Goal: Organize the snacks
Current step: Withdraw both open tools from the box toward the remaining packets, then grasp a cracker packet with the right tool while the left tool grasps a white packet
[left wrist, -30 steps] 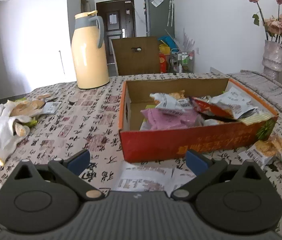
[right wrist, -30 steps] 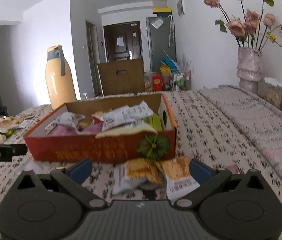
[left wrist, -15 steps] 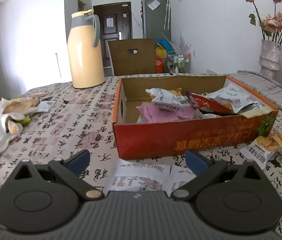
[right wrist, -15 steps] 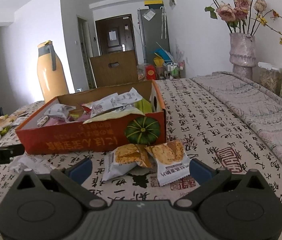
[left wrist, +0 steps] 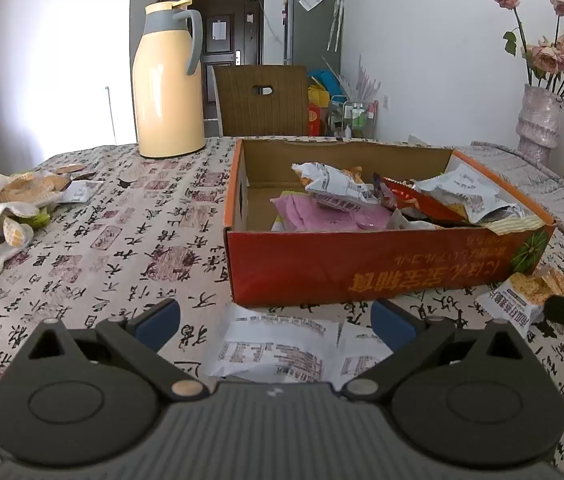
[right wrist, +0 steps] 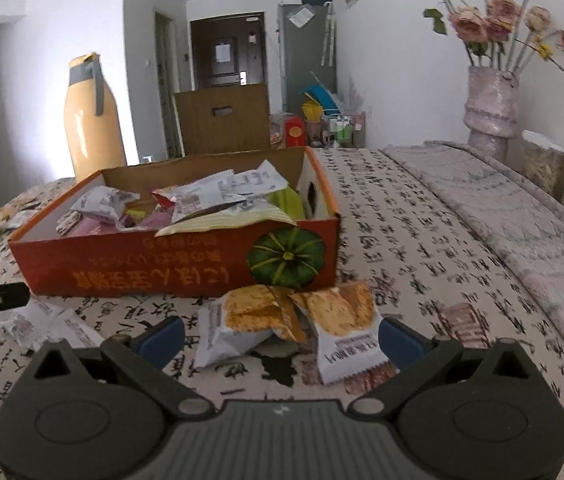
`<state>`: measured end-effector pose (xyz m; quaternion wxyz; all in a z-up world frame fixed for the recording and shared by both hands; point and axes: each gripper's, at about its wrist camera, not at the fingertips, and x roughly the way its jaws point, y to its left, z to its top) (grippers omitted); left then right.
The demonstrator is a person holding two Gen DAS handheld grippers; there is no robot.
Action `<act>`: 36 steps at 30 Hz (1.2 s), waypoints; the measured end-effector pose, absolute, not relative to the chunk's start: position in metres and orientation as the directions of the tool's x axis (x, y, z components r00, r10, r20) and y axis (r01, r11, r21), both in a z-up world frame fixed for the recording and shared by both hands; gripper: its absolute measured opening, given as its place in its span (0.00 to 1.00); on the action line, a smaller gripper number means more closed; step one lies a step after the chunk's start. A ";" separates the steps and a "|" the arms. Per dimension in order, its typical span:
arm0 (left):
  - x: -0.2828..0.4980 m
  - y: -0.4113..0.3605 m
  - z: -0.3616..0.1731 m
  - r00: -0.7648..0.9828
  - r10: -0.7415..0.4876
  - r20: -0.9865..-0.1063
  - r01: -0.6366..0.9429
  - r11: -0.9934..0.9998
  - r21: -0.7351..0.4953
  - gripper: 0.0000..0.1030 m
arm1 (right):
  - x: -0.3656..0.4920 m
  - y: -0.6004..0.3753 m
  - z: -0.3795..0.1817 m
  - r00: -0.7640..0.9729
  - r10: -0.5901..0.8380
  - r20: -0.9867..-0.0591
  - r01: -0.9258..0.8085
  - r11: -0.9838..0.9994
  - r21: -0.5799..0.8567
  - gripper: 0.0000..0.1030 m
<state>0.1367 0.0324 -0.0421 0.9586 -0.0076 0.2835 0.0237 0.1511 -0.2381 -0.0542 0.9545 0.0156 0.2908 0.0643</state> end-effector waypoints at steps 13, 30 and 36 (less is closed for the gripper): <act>0.139 0.035 -0.044 0.830 0.029 -0.556 -0.049 0.999 -0.022 1.00 | 0.197 -0.197 -0.068 0.756 0.144 -0.638 -0.226 0.973 -0.048 0.66; 0.139 0.035 -0.045 0.827 0.024 -0.561 -0.053 0.998 -0.036 1.00 | 0.171 -0.209 -0.060 0.823 0.187 -0.536 -0.219 0.976 0.003 0.18; 0.139 0.035 -0.045 0.826 0.025 -0.563 -0.054 0.998 -0.035 1.00 | 0.144 -0.218 -0.053 0.854 0.200 -0.480 -0.211 0.977 0.031 0.17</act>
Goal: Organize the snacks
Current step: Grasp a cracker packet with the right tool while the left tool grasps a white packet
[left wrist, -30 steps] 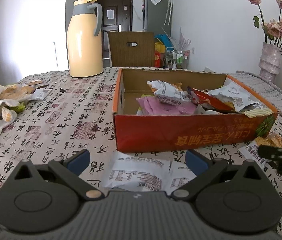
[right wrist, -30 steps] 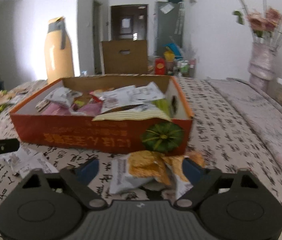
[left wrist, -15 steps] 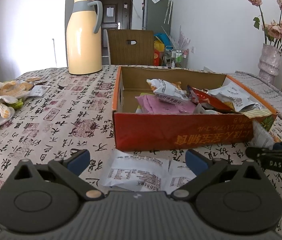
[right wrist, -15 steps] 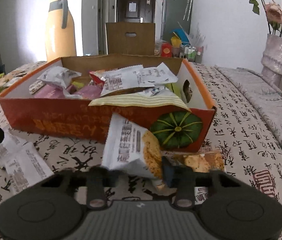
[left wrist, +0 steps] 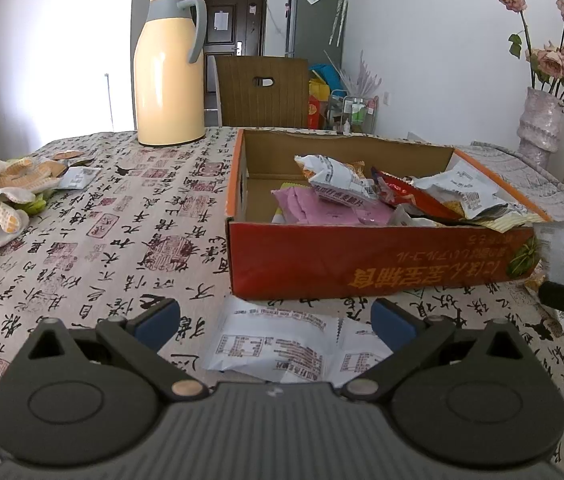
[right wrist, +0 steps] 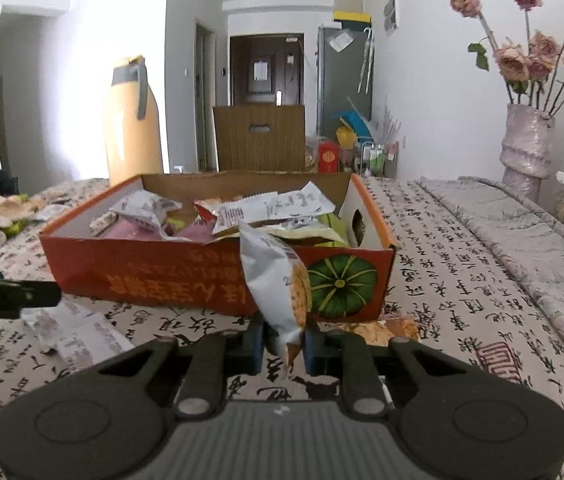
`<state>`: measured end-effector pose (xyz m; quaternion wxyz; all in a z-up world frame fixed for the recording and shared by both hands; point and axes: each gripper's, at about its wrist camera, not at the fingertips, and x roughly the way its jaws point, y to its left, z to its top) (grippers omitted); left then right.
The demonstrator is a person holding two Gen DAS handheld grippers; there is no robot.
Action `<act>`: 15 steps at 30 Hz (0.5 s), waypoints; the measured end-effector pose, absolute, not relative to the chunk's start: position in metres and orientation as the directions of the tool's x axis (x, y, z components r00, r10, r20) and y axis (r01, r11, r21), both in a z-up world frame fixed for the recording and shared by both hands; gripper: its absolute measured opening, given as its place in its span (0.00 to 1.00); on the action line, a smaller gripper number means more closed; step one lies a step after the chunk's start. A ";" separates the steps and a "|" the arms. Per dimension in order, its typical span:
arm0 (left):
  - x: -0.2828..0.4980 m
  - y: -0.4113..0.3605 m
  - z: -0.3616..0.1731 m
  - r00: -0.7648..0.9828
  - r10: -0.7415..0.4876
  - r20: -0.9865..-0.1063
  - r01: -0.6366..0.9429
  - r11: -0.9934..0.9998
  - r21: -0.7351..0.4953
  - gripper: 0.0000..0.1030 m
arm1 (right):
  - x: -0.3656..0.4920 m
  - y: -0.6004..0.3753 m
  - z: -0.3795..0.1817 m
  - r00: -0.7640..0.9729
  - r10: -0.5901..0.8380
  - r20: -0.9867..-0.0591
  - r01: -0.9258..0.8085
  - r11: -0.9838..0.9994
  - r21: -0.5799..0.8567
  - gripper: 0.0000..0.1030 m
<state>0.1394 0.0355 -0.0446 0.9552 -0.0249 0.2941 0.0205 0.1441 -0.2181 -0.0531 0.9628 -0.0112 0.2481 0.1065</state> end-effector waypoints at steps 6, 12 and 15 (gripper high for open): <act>0.140 0.036 -0.045 0.821 0.031 -0.570 -0.061 0.998 -0.034 1.00 | 0.124 -0.227 -0.052 0.869 0.218 -0.445 -0.207 0.976 0.074 0.16; 0.140 0.033 -0.043 0.801 0.061 -0.596 -0.072 0.997 0.005 1.00 | 0.113 -0.233 -0.053 0.874 0.231 -0.427 -0.205 0.973 0.107 0.16; 0.143 0.033 -0.040 0.775 0.066 -0.628 -0.066 0.998 0.023 1.00 | 0.110 -0.238 -0.053 0.876 0.241 -0.418 -0.207 0.970 0.124 0.16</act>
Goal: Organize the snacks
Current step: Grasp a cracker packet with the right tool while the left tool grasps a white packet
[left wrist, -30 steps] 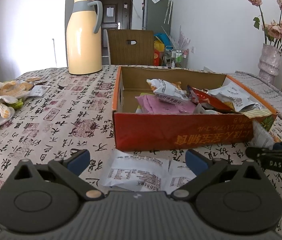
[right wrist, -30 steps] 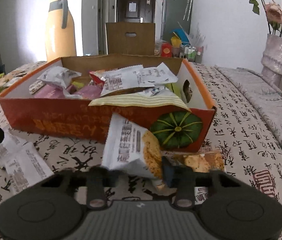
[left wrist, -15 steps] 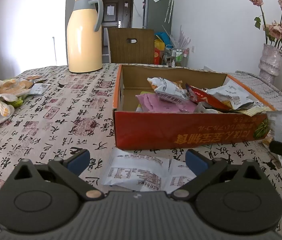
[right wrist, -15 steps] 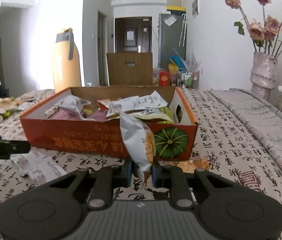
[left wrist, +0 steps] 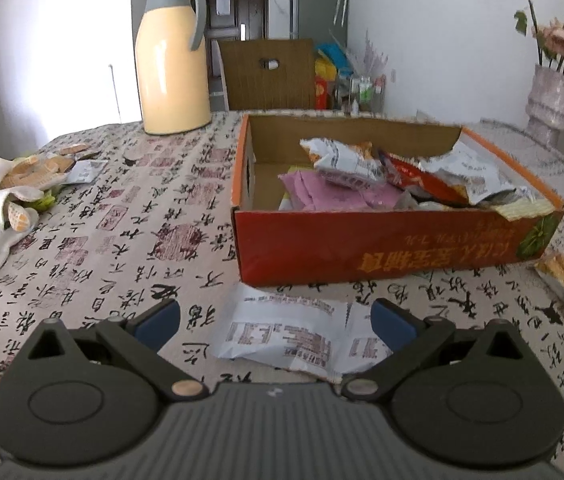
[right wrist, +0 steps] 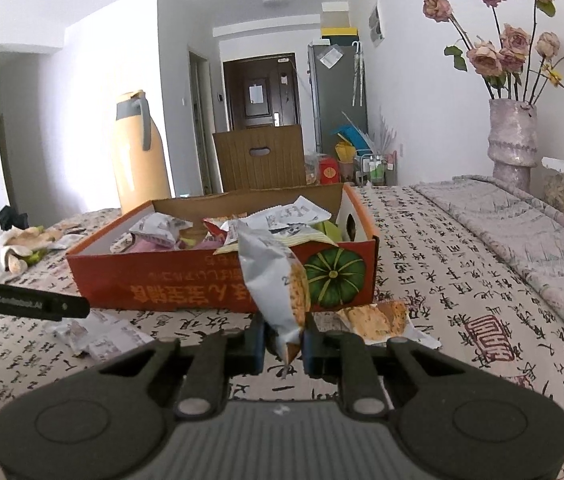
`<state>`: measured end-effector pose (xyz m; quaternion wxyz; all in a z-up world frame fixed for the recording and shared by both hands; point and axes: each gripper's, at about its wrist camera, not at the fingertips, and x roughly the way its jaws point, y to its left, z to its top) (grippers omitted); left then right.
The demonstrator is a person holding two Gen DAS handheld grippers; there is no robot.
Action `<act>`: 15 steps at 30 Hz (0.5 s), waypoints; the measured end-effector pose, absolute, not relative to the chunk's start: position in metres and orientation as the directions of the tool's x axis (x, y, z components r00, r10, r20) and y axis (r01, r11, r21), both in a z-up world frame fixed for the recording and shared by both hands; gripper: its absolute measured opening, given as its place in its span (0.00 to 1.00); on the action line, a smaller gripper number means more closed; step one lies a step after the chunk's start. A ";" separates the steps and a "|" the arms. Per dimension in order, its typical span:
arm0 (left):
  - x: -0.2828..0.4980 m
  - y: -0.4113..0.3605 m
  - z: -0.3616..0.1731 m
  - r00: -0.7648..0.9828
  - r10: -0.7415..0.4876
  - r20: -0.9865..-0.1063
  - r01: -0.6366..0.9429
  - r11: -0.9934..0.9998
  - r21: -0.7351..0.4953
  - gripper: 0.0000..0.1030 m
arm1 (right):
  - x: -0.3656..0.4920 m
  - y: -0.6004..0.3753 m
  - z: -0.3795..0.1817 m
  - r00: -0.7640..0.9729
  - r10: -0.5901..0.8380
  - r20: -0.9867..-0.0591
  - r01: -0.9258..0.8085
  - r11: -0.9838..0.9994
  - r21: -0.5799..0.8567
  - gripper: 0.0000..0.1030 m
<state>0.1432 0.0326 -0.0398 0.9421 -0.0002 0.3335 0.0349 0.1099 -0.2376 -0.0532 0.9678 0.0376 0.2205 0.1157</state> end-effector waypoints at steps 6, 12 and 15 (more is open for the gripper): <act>0.155 0.029 -0.042 0.713 0.082 -0.697 -0.044 0.996 0.072 1.00 | 0.108 -0.247 -0.056 0.878 0.259 -0.402 -0.208 0.964 0.166 0.16; 0.171 0.028 -0.048 0.677 0.113 -0.727 -0.048 0.993 0.110 1.00 | 0.108 -0.252 -0.060 0.877 0.274 -0.394 -0.209 0.957 0.201 0.16; 0.181 0.031 -0.056 0.643 0.105 -0.758 -0.044 0.994 0.101 1.00 | 0.110 -0.253 -0.063 0.875 0.279 -0.395 -0.209 0.955 0.212 0.16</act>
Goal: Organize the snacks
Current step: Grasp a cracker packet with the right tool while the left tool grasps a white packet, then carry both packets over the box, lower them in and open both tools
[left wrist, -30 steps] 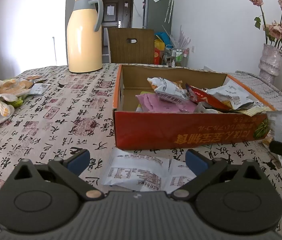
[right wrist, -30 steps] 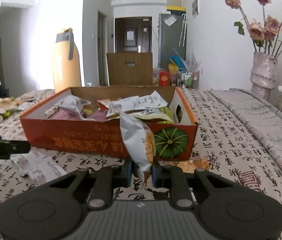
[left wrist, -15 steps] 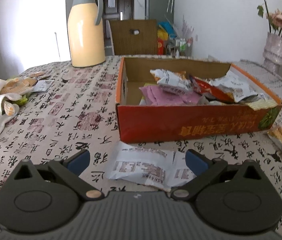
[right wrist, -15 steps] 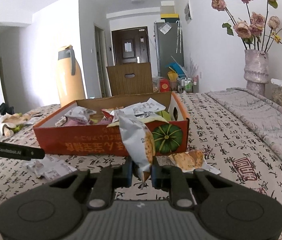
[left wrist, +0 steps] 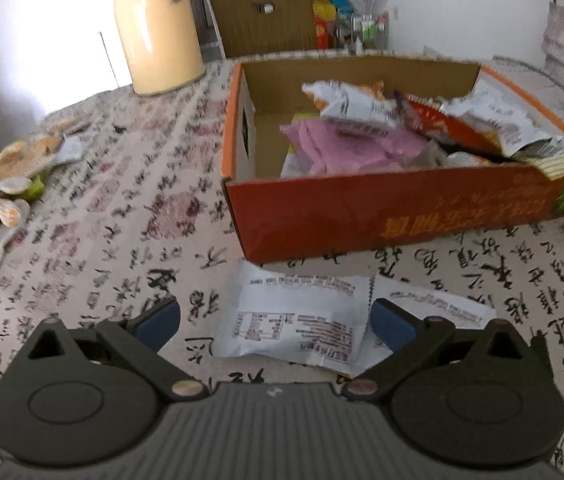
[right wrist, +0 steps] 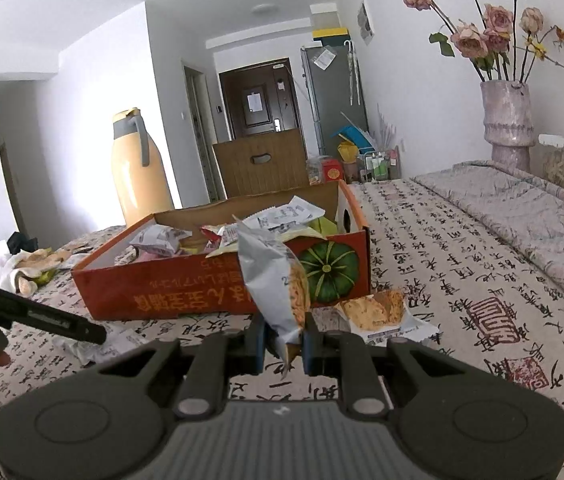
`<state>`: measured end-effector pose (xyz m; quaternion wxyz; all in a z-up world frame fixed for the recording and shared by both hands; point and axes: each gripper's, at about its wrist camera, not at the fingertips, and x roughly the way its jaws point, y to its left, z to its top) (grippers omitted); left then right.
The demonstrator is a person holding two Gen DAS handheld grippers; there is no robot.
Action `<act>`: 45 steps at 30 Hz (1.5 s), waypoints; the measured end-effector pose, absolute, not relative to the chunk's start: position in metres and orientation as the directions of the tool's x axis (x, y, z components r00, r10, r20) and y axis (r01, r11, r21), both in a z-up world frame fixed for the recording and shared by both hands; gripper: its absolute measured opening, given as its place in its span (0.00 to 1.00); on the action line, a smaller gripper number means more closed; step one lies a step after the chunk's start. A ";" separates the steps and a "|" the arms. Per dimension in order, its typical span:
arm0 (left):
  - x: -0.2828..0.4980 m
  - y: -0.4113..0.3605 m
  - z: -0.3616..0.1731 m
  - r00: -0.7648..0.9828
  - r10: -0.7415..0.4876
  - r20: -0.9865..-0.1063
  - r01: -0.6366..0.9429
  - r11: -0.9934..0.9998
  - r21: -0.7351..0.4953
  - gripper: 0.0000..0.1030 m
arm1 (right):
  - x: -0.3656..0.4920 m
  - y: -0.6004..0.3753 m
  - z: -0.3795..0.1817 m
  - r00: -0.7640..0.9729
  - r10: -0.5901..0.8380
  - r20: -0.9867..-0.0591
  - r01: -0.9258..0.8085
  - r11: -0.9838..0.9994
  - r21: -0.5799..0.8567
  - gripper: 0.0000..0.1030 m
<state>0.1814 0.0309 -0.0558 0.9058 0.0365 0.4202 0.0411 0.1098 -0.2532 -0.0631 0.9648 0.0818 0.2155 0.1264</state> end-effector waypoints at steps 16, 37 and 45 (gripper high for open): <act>0.183 0.036 -0.060 0.653 0.022 -0.757 -0.001 1.000 0.027 0.71 | 0.116 -0.256 -0.074 0.862 0.294 -0.412 -0.205 0.947 0.247 0.16; 0.147 0.045 -0.038 0.735 0.007 -0.678 -0.012 1.000 -0.003 0.62 | 0.114 -0.253 -0.070 0.866 0.291 -0.407 -0.209 0.950 0.232 0.16; 0.139 0.037 -0.010 0.793 -0.027 -0.608 0.014 1.000 -0.027 0.62 | 0.109 -0.248 -0.046 0.892 0.281 -0.354 -0.226 0.956 0.189 0.16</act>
